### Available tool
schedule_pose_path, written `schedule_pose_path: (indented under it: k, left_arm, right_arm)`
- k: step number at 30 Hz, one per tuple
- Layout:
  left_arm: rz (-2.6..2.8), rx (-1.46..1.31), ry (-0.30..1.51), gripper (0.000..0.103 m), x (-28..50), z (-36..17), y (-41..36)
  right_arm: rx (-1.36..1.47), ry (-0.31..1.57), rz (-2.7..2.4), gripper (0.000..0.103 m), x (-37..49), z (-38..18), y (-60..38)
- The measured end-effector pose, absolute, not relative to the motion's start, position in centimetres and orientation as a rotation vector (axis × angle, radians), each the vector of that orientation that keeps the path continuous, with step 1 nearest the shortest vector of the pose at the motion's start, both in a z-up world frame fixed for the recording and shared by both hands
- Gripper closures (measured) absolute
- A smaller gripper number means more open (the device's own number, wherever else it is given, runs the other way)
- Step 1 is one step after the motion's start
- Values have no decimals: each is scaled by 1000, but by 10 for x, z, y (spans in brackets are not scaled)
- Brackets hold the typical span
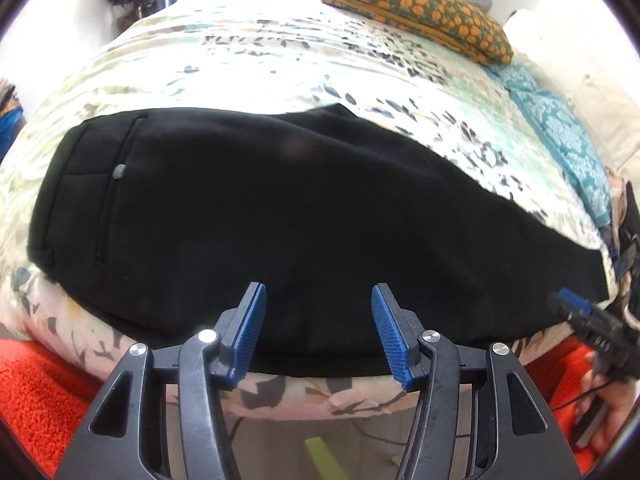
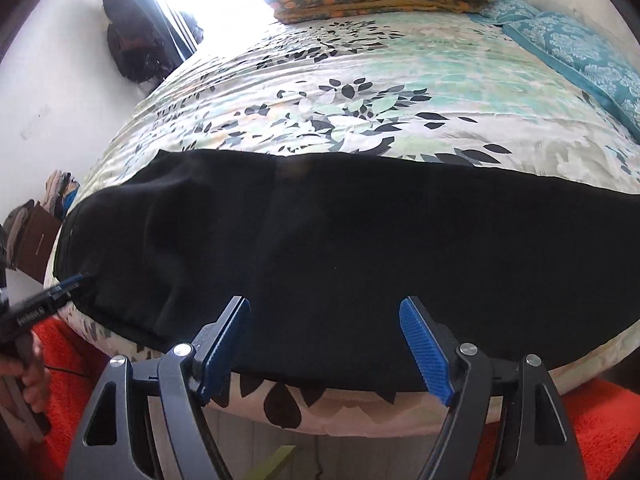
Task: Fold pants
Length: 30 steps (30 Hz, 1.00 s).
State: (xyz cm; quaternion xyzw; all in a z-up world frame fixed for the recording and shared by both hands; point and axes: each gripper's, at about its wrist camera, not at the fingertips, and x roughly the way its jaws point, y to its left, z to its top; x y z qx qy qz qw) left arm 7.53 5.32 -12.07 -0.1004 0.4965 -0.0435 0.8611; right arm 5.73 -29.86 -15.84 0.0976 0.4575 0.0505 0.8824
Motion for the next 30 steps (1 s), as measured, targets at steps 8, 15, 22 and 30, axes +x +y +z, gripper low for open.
schedule_pose_path:
  k: [8,15,22,30]
  left_arm:
    - [94,-581,992,31,86,-106,217]
    - [243,-524,1128,31,80,-138,260]
    - [258,-478,1103,48,90,-144,257]
    - [193,-438,1062,83,82,-123,261]
  right_arm:
    - [379,893,163,26,22,-151,-329]
    - [39,887,384,26,18,-145,-243]
    - [-226,938,457,41,29,-164,-187]
    - [-406,945,432,96,51,-176,-166]
